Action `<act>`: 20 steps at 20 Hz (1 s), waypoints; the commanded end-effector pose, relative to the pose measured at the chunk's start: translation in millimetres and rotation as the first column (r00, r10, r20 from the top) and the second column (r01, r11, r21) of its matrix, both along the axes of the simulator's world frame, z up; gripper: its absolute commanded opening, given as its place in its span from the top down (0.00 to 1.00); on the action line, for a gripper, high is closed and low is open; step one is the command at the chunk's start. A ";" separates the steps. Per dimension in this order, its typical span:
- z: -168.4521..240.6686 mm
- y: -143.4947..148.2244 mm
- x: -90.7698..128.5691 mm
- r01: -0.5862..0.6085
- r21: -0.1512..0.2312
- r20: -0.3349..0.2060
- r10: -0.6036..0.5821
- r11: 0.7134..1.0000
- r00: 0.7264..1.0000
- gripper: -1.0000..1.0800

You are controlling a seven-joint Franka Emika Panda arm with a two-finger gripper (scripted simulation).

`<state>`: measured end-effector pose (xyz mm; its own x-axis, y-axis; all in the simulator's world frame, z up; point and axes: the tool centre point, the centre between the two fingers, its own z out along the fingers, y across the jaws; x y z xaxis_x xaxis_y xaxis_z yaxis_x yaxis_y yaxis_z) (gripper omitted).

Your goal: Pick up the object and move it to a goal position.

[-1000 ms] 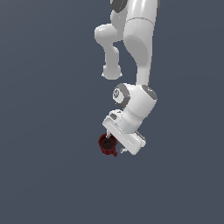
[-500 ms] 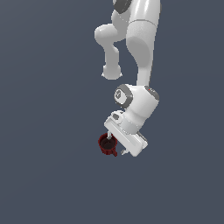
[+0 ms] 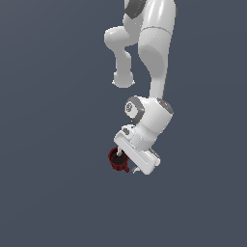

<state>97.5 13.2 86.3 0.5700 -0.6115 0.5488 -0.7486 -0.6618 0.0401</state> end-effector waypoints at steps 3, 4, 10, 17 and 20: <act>-10.9 -6.0 3.5 0.002 0.000 0.000 -0.002 1.000 1.000 0.00; -11.8 -6.4 3.8 0.002 0.000 0.000 -0.002 1.000 1.000 0.00; -12.1 -6.5 3.9 0.002 0.000 0.000 -0.002 1.000 1.000 1.00; -11.4 -5.8 4.0 0.001 0.001 0.001 -0.001 1.000 1.000 1.00; -8.4 -6.0 2.5 0.001 0.001 0.001 -0.001 1.000 1.000 1.00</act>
